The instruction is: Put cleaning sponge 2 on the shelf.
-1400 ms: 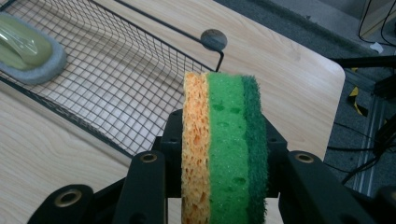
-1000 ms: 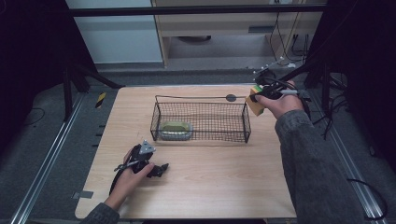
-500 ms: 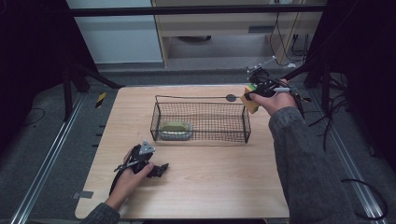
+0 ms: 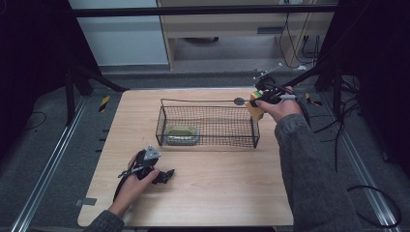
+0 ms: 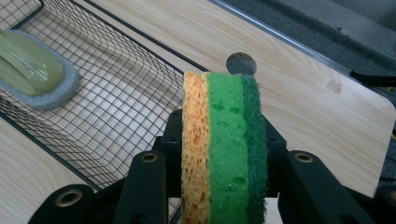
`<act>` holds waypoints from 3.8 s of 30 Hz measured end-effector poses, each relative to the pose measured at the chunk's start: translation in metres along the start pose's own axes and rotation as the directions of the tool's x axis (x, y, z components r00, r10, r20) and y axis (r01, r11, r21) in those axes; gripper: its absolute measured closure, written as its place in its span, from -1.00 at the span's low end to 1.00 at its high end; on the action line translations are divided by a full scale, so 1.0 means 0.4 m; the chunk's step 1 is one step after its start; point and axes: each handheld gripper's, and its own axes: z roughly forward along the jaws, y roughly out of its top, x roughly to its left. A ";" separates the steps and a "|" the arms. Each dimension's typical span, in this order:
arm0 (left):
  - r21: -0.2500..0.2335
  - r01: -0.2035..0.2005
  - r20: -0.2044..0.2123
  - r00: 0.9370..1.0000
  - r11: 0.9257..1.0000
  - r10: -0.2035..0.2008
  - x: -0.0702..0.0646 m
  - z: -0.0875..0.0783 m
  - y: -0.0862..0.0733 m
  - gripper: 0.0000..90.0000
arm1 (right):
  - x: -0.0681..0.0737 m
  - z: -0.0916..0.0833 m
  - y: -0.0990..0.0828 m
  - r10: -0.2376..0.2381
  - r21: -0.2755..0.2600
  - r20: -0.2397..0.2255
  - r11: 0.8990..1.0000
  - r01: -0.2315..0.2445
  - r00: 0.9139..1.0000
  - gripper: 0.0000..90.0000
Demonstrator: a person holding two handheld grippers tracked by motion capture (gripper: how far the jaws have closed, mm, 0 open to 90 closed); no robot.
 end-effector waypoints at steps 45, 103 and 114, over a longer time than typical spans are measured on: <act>0.000 -0.005 0.004 1.000 1.000 0.005 0.001 0.001 0.000 -1.00 | 0.005 0.147 -0.021 0.007 0.058 -0.027 0.998 -0.006 1.000 0.43; -0.003 -0.006 0.008 1.000 1.000 0.006 0.002 0.002 0.001 -1.00 | 0.026 0.243 -0.055 -0.006 0.126 0.009 0.992 0.005 1.000 0.42; -0.003 -0.007 0.009 1.000 1.000 0.007 0.002 0.002 0.001 -1.00 | 0.032 0.258 -0.066 -0.005 0.133 0.013 0.991 0.003 1.000 0.42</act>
